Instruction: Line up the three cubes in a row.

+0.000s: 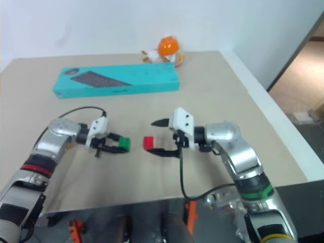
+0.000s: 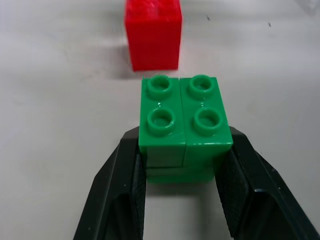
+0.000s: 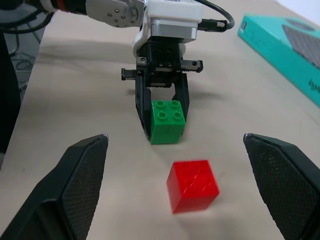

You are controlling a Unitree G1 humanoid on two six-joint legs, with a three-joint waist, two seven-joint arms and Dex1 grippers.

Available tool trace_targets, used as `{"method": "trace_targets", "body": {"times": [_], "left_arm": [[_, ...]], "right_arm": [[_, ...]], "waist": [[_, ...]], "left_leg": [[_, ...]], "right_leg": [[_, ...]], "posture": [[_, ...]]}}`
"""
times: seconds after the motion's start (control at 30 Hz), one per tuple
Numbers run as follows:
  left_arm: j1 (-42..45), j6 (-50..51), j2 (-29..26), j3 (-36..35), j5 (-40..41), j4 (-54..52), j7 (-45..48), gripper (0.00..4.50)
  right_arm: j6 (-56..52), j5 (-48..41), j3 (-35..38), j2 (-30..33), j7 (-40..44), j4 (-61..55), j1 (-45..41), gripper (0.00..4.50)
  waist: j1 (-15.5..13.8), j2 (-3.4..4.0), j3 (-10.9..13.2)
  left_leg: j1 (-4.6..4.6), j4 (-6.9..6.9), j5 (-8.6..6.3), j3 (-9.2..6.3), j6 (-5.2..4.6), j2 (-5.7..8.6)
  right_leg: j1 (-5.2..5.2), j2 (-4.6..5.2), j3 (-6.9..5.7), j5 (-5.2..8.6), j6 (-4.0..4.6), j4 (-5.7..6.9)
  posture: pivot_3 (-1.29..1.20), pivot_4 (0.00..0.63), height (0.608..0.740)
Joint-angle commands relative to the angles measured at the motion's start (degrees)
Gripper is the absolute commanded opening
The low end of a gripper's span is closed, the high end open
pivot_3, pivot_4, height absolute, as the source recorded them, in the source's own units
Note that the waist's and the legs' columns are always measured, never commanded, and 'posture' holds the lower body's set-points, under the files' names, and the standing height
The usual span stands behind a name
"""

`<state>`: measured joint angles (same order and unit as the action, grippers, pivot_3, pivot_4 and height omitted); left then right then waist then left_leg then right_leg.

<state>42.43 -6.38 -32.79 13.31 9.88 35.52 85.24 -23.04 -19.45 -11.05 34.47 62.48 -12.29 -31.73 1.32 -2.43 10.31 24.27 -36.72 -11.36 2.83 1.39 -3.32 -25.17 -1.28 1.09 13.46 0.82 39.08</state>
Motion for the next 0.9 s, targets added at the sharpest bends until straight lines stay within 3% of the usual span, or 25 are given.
{"method": "trace_targets", "body": {"times": [0.03, 0.37, 0.83, 0.9], "left_arm": [[1.8, -1.3, 0.4, -0.1, -1.0, 0.8, 1.1, 1.33], [3.3, -1.4, 1.8, -1.8, -1.5, 2.9, -1.3, 1.33], [2.2, 0.6, -0.3, -1.8, -2.0, 2.2, -0.6, 1.33], [2.3, 0.7, -0.6, -1.9, -2.0, 2.0, -0.4, 2.35]], "right_arm": [[-0.3, -1.2, 2.1, 0.8, -0.6, -3.5, 0.1, 4.5], [-0.5, -1.4, 2.0, 1.1, -0.7, -3.0, -0.2, 4.5], [0.4, -1.0, 1.3, 0.2, -0.5, -1.6, -0.7, 4.5], [0.7, -0.9, 1.2, 0.2, -0.4, -1.4, -0.6, 4.5]], "waist": [[0.0, 0.0, 0.0], [0.0, 0.0, 0.0], [0.0, 0.0, 0.0], [0.1, 0.0, 0.0]], "left_leg": [[0.0, -0.01, 0.01, 0.0, -0.01, 0.0], [0.01, -0.19, 0.02, 0.03, -0.03, 0.01], [0.04, -0.33, 0.02, 0.05, -0.03, -0.06], [0.04, -0.34, 0.02, 0.05, -0.03, -0.09]], "right_leg": [[0.0, -0.01, 0.0, -0.03, -0.02, 0.0], [0.05, 0.01, 0.02, -0.14, -0.15, 0.01], [0.04, -0.08, 0.05, -0.24, -0.15, 0.03], [0.04, -0.11, 0.05, -0.25, -0.14, 0.03]], "posture": [[0.0, 0.15, 0.74], [0.0, 0.15, 0.74], [0.0, 0.15, 0.74], [0.0, 0.15, 0.74]]}}
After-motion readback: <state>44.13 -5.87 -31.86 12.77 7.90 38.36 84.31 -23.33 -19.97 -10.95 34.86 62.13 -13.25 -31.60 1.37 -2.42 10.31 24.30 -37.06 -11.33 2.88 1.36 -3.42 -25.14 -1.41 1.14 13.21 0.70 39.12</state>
